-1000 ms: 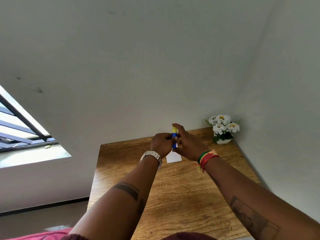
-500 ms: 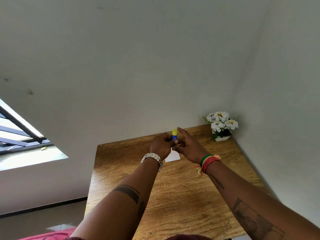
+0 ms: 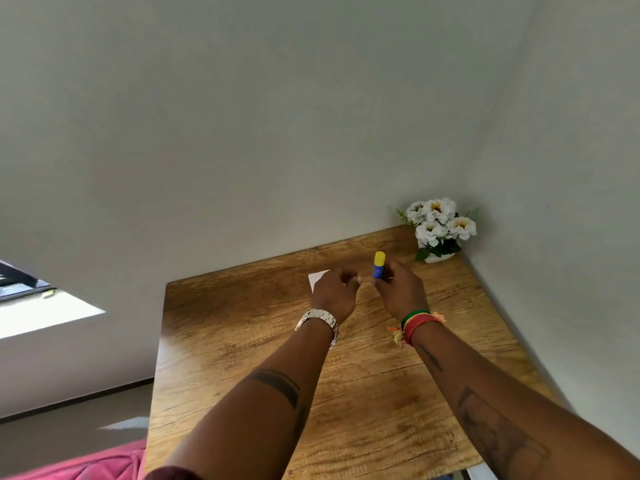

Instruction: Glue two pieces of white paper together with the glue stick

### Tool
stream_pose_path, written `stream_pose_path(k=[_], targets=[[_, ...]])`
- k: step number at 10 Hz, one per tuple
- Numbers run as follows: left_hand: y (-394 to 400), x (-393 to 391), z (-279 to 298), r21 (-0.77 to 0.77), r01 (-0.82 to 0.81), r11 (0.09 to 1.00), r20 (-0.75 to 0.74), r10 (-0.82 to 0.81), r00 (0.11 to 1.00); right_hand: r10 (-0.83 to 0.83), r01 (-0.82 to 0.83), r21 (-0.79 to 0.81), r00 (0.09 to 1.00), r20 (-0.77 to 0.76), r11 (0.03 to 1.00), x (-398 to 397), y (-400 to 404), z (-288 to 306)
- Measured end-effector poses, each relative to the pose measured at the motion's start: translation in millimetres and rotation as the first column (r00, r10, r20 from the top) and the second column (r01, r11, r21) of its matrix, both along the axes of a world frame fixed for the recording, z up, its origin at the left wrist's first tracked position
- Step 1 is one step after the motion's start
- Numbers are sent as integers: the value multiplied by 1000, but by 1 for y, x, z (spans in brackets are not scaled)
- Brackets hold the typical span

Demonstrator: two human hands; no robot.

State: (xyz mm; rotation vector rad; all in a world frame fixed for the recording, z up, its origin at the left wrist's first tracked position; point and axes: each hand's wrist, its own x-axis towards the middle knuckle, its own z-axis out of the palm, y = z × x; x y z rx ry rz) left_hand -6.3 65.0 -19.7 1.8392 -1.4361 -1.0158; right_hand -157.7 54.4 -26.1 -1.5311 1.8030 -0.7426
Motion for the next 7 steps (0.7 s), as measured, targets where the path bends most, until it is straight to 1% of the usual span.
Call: stream_pose_path(k=[1, 2, 3, 4, 5, 6, 7], targets=[[-15, -11, -10, 28, 11, 1000, 31, -11, 999, -55, 57, 35, 998, -40, 998, -8, -11, -12], [-31, -28, -18, 39, 52, 998, 22, -52, 998, -89, 91, 26, 994, -65, 996, -16, -22, -22], [-39, -42, -25, 4, 108, 994, 39, -108, 993, -96, 100, 34, 991, -91, 994, -21, -31, -30], [-40, -47, -33, 9, 114, 993, 63, -114, 991, -44, 53, 67, 990, -133, 996, -23, -35, -43], [-35, -43, -38, 24, 95, 995, 66, -96, 993, -27, 41, 85, 987, -161, 996, -23, -35, -47], [-30, -33, -37, 22, 87, 996, 74, -89, 993, -34, 47, 83, 987, -155, 995, -19, -35, -47], [-28, -19, -32, -6, 45, 999, 79, -45, 996, -229, 232, 52, 972, -57, 971, -9, -21, -40]])
